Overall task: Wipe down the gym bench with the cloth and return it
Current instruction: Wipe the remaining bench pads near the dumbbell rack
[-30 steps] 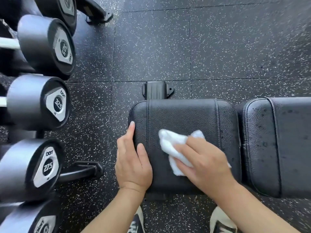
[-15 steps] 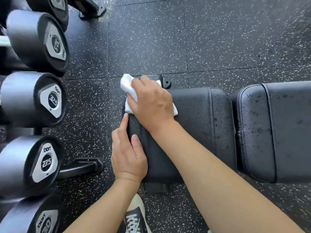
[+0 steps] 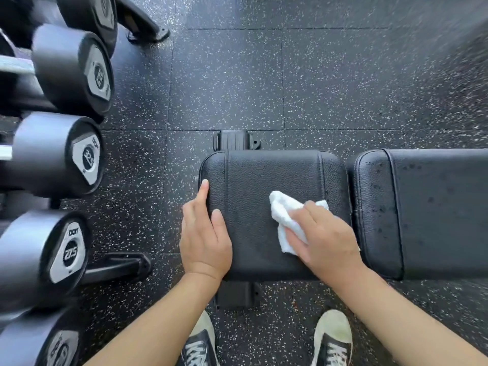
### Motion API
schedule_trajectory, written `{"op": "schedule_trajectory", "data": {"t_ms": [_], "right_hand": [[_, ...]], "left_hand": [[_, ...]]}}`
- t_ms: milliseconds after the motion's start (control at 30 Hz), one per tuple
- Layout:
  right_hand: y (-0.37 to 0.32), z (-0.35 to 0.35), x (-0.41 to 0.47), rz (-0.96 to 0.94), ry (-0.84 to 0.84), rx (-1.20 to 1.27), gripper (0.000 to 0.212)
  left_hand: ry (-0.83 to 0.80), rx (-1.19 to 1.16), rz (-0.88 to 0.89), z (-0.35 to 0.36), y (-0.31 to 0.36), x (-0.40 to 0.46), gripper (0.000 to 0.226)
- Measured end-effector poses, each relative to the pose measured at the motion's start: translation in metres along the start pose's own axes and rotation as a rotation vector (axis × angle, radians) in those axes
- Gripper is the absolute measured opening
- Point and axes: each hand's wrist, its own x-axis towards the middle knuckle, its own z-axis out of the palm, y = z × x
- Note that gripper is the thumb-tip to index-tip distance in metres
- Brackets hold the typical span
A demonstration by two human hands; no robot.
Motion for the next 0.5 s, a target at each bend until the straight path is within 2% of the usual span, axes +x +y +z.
{"op": "schedule_trajectory", "data": {"t_ms": [100, 167, 300, 367, 500], "right_hand": [[-0.02, 0.011, 0.046, 0.279, 0.045, 0.019, 0.023], [-0.044, 0.025, 0.08, 0.367, 0.058, 0.081, 0.025], [-0.107, 0.045, 0.092, 0.239, 0.078, 0.044, 0.022], [-0.127, 0.042, 0.055, 0.132, 0.044, 0.075, 0.018], [-0.129, 0.014, -0.033, -0.06, -0.142, 0.138, 0.013]], "left_hand": [[-0.051, -0.026, -0.004, -0.007, 0.001, 0.0, 0.057], [-0.095, -0.058, -0.016, -0.011, 0.002, 0.001, 0.056], [-0.202, -0.1, -0.008, -0.024, -0.013, 0.0, 0.059], [-0.265, -0.116, 0.044, -0.038, -0.03, -0.01, 0.06], [-0.392, -0.101, 0.131, -0.062, -0.059, -0.04, 0.067]]}}
